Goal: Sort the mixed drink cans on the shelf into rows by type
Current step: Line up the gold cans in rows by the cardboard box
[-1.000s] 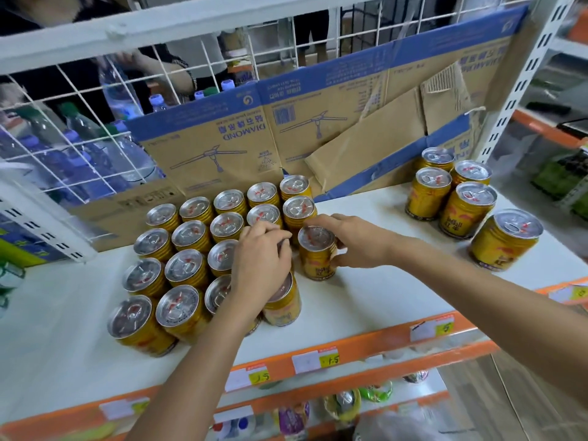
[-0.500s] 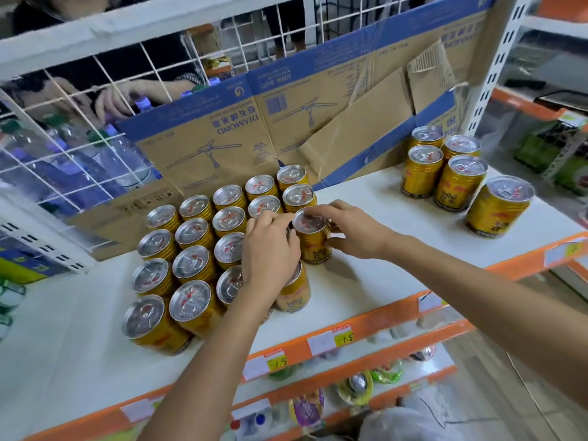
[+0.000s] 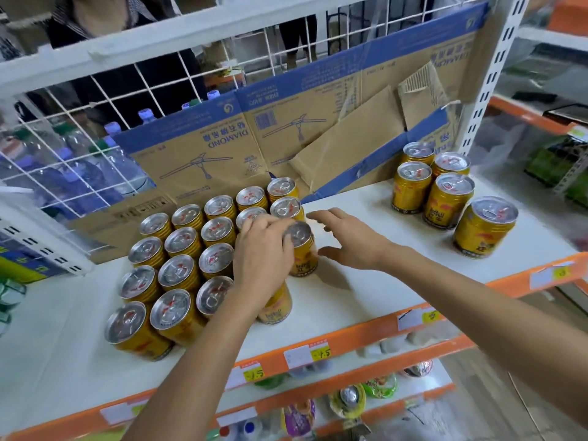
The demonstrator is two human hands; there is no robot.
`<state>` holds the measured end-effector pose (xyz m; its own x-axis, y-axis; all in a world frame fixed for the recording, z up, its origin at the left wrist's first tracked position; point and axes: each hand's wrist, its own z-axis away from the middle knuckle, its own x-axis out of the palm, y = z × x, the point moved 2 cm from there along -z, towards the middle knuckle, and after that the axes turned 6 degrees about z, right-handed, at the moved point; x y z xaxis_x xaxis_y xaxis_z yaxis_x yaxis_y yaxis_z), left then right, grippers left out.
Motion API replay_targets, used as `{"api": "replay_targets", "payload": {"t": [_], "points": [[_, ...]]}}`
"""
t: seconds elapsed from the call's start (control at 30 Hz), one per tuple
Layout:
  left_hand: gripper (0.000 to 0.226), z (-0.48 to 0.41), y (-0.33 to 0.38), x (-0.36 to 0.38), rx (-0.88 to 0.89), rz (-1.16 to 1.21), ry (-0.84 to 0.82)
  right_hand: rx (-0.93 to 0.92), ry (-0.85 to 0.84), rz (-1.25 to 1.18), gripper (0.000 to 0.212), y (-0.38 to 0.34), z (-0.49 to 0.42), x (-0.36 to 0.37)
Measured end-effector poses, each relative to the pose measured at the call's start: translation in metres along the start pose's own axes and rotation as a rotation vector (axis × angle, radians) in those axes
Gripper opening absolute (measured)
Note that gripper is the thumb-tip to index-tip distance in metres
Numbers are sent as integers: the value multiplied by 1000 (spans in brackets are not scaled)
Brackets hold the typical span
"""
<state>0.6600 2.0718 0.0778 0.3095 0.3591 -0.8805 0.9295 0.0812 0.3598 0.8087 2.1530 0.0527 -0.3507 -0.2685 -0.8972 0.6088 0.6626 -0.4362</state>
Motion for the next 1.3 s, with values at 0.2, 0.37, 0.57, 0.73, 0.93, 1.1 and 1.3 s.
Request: {"api": "replay_targets", "payload": {"t": [0.2, 0.37, 0.57, 0.73, 0.93, 1.1, 1.3], "points": [[35, -18, 76, 29, 118, 100, -77, -3, 56, 193, 50, 36, 27, -45], [43, -32, 138, 65, 217, 182, -144, 96, 121, 312, 41, 91, 70, -86], [40, -36, 192, 101, 314, 247, -245, 275, -85, 464, 63, 138, 112, -115], [40, -32, 202, 112, 306, 260, -272, 250, -186, 420, 66, 147, 120, -121], [39, -19, 176, 98, 213, 205, -257, 141, -179, 290, 66, 123, 108, -115], [36, 3, 132, 69, 145, 135, -252, 20, -168, 199, 67, 78, 85, -90], [27, 29, 65, 19, 113, 0, -117, -91, -132, 98, 68, 26, 58, -55]]}}
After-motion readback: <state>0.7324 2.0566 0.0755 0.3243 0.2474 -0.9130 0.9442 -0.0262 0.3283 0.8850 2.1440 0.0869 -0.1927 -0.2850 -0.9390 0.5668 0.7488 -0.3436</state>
